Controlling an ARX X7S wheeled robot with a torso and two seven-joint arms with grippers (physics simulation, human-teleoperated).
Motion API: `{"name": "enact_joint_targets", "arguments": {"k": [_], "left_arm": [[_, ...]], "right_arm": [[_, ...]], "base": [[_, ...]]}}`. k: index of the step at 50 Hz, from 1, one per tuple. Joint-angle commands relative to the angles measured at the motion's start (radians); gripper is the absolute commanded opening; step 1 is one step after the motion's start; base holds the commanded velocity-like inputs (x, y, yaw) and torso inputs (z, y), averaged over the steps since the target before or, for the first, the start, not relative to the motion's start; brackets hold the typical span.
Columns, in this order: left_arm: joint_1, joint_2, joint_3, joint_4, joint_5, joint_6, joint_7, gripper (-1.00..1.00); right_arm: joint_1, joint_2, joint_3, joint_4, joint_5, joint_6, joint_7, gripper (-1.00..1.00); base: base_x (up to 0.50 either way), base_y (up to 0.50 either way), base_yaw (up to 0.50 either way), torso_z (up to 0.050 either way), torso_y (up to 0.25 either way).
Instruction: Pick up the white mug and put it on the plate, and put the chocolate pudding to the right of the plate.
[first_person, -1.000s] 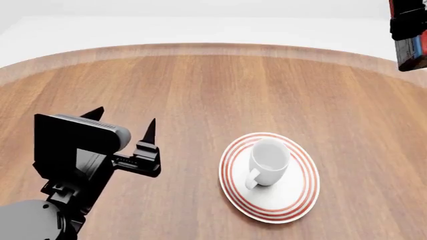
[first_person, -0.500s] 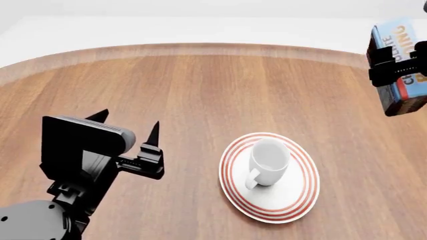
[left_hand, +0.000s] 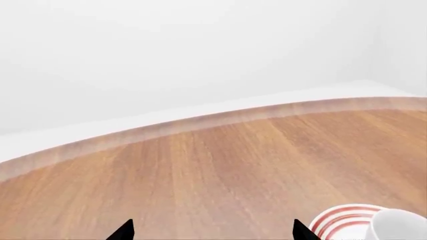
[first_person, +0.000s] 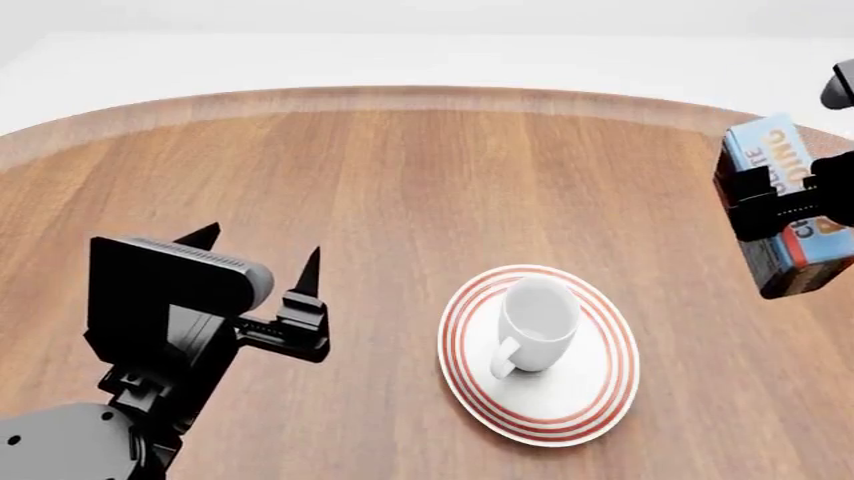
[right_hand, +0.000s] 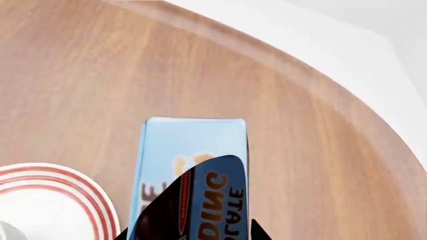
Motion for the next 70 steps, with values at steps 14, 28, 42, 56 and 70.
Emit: {"name": "enact_joint_targets", "arguments": {"k": [14,28,42,56,70], "left_arm": [[0.006,0.023,-0.03,0.004,0.013,-0.003,0.015,1.0],[0.021,0.02,-0.029,0.001,0.02,0.007,0.015,1.0],[0.02,0.027,-0.03,0.003,0.02,0.0,0.013,1.0],[0.016,0.032,-0.031,0.003,0.016,-0.013,0.012,1.0],[0.022,0.025,-0.031,0.005,0.018,-0.014,0.006,1.0]], "right_arm": [[-0.216,0.138,0.146,-0.07,0.142,-0.084,0.046,-1.0],[-0.359,0.199,0.282,-0.042,0.292,-0.216,0.101,-1.0],[-0.455,0.313,0.312,-0.083,0.34,-0.248,0.121,-1.0],[-0.416,0.252,0.23,-0.059,0.213,-0.226,0.019,-1.0],[-0.541,0.302,0.236,-0.034,0.235,-0.312,0.016,-1.0]], "base": [[0.0,0.0,0.0,0.0,0.0],[0.0,0.0,0.0,0.0,0.0],[0.0,0.0,0.0,0.0,0.0],[0.0,0.0,0.0,0.0,0.0],[0.0,0.0,0.0,0.0,0.0]]}}
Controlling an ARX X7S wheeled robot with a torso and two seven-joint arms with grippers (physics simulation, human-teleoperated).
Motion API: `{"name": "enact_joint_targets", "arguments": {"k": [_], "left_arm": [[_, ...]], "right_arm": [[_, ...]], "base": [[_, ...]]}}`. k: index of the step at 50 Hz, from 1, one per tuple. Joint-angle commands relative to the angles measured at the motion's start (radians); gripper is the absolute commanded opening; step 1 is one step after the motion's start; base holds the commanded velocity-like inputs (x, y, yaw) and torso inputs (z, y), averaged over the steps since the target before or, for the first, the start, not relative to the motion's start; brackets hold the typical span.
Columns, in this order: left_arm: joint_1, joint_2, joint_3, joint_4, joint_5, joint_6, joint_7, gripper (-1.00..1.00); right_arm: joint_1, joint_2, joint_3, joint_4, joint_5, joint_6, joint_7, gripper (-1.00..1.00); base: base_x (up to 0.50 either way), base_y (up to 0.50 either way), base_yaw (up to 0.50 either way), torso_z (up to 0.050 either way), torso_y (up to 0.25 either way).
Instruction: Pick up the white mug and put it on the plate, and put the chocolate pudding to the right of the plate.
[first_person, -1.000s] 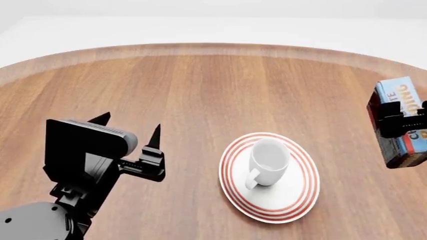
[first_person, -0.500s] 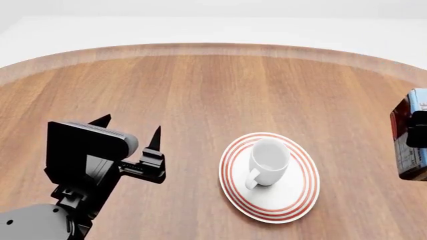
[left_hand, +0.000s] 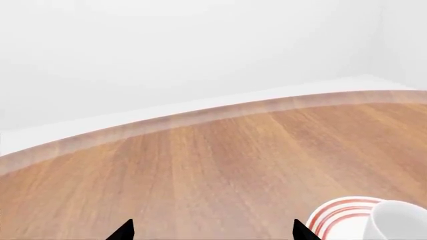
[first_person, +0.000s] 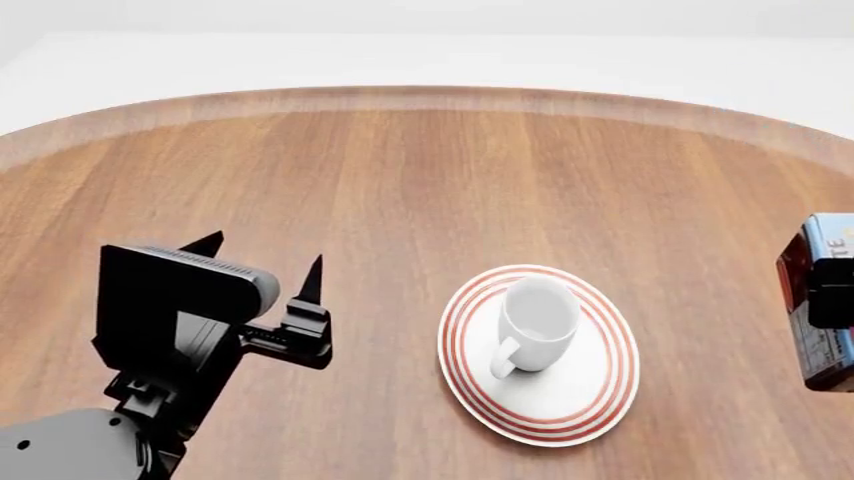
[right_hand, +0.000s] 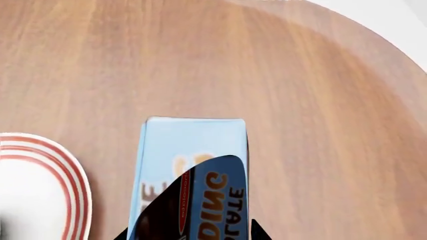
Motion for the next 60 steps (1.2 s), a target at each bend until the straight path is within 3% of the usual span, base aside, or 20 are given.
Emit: {"name": "enact_joint_targets", "arguments": {"k": [1,8,20,60], "left_arm": [[0.001,0.015,-0.03,0.007,0.011,-0.003,0.015,1.0],[0.003,0.023,-0.026,-0.001,0.013,-0.012,0.013,1.0],[0.004,0.027,-0.025,-0.004,0.012,-0.018,0.014,1.0],[0.009,0.044,-0.022,-0.015,0.013,-0.038,0.016,1.0]], "right_arm": [[-0.092,0.024,0.031,-0.005,-0.007,-0.065,-0.037,-1.0],[-0.116,-0.004,0.018,0.034,-0.032,-0.104,-0.061,-1.0],[0.038,-0.141,-0.059,0.155,-0.183,-0.08,-0.175,-1.0],[0.094,-0.241,-0.11,0.297,-0.28,-0.112,-0.239,-1.0]], "base": [[0.0,0.0,0.0,0.0,0.0],[0.0,0.0,0.0,0.0,0.0],[0.0,0.0,0.0,0.0,0.0],[0.0,0.0,0.0,0.0,0.0]]}}
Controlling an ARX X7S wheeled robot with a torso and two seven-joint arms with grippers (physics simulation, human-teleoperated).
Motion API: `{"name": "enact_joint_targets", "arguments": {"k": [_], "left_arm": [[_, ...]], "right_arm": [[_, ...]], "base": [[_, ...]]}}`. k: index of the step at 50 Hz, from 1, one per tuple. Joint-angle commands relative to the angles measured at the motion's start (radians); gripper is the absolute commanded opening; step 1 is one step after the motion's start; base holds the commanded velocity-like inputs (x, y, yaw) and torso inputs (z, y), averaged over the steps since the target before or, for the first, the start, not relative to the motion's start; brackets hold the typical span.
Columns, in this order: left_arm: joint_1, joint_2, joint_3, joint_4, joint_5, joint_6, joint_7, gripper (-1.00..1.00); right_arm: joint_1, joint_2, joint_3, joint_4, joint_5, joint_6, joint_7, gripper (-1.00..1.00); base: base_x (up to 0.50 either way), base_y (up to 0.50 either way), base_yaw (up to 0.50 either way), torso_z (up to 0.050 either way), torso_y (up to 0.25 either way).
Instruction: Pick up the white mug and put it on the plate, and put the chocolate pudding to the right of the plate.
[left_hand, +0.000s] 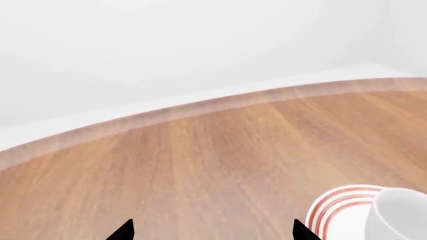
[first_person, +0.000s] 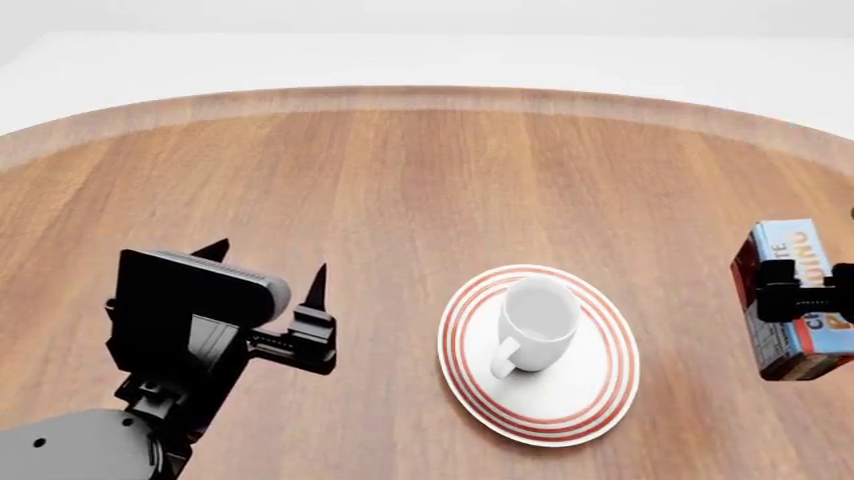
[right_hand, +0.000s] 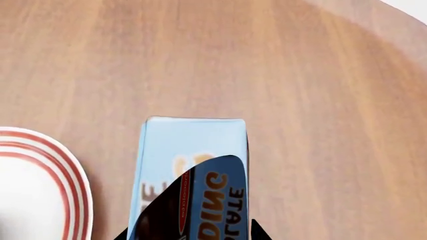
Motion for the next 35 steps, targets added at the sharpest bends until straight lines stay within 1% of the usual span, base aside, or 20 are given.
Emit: {"name": "enact_joint_targets", "arguments": {"k": [1,8,14,22,35], "left_arm": [[0.003,0.027,-0.026,-0.002,0.014,-0.005,0.02,1.0],[0.01,0.032,-0.023,-0.008,0.018,-0.005,0.02,1.0],[0.012,0.03,-0.022,-0.007,0.016,-0.007,0.018,1.0],[0.016,0.036,-0.021,-0.006,0.019,-0.009,0.013,1.0],[0.016,0.052,-0.018,-0.02,0.017,-0.018,0.019,1.0]], "right_arm": [[0.009,-0.04,0.01,0.032,-0.056,-0.015,-0.051,-1.0],[-0.011,-0.065,-0.005,0.074,-0.077,-0.044,-0.065,-1.0],[-0.018,-0.064,-0.004,0.085,-0.08,-0.054,-0.067,-1.0],[-0.071,-0.072,0.01,0.117,-0.072,-0.109,-0.071,-1.0],[-0.091,-0.12,0.006,0.202,-0.093,-0.162,-0.086,-1.0]], "base": [[0.0,0.0,0.0,0.0,0.0],[0.0,0.0,0.0,0.0,0.0],[0.0,0.0,0.0,0.0,0.0],[0.0,0.0,0.0,0.0,0.0],[0.0,0.0,0.0,0.0,0.0]]}}
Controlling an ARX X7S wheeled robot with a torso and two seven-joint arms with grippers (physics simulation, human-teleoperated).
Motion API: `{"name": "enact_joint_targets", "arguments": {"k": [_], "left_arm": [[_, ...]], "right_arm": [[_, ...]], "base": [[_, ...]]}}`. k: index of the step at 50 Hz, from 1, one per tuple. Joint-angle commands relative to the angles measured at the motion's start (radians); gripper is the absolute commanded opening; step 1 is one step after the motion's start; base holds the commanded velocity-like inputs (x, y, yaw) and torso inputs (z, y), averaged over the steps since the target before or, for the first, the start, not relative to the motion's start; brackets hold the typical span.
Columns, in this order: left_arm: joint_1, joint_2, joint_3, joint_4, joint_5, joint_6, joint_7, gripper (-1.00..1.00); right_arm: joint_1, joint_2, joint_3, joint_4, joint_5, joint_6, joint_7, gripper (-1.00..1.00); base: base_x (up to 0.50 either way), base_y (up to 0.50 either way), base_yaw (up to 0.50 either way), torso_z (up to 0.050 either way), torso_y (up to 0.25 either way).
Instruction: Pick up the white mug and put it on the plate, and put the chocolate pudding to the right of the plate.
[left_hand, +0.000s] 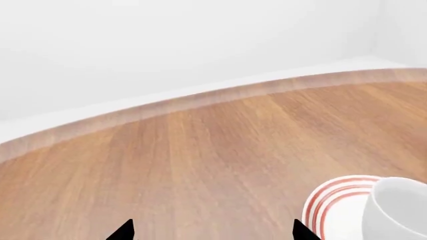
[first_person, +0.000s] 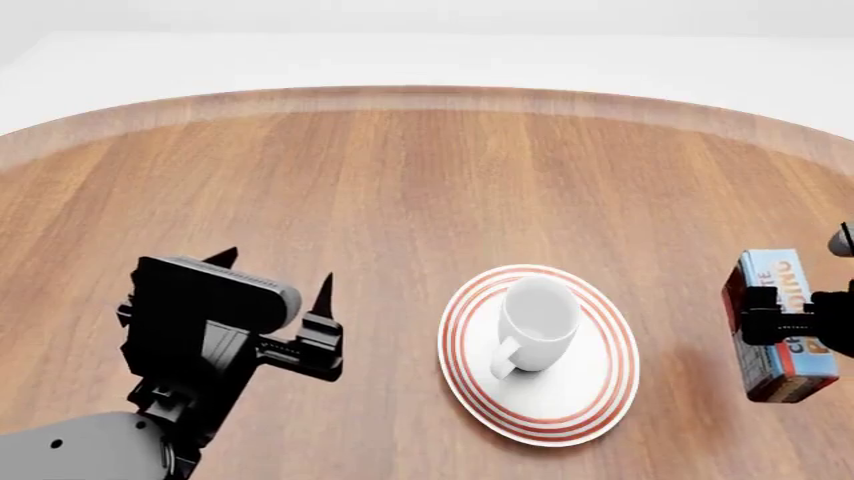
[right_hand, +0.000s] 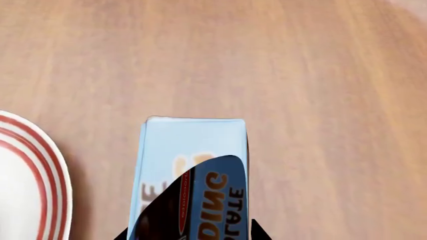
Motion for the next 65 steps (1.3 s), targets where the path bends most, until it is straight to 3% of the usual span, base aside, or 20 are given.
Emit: {"name": "enact_joint_targets", "arguments": {"k": [1,33,37,45,46,57,65], "left_arm": [[0.003,0.03,-0.026,-0.005,0.012,-0.004,0.022,1.0],[0.021,0.042,-0.023,-0.017,0.024,0.001,0.025,1.0],[0.028,0.038,-0.024,-0.017,0.028,0.008,0.027,1.0],[0.027,0.041,-0.024,-0.017,0.026,0.003,0.026,1.0],[0.027,0.042,-0.024,-0.017,0.026,0.003,0.026,1.0],[0.03,0.048,-0.023,-0.022,0.028,0.001,0.03,1.0],[0.031,0.05,-0.026,-0.023,0.027,0.004,0.035,1.0]], "right_arm": [[-0.02,-0.049,0.021,0.053,-0.046,-0.046,-0.045,-1.0],[-0.047,-0.078,0.004,0.107,-0.065,-0.065,-0.077,-1.0],[-0.063,-0.09,0.102,0.137,0.03,-0.116,-0.076,-1.0],[-0.062,-0.119,0.092,0.229,-0.002,-0.139,-0.047,-1.0],[-0.063,-0.117,0.094,0.227,0.006,-0.134,-0.067,1.0],[-0.067,-0.106,0.085,0.207,-0.001,-0.121,-0.06,1.0],[-0.052,-0.042,0.091,0.068,0.024,-0.04,-0.002,1.0]], "base": [[0.0,0.0,0.0,0.0,0.0],[0.0,0.0,0.0,0.0,0.0],[0.0,0.0,0.0,0.0,0.0],[0.0,0.0,0.0,0.0,0.0],[0.0,0.0,0.0,0.0,0.0],[0.0,0.0,0.0,0.0,0.0],[0.0,0.0,0.0,0.0,0.0]]}}
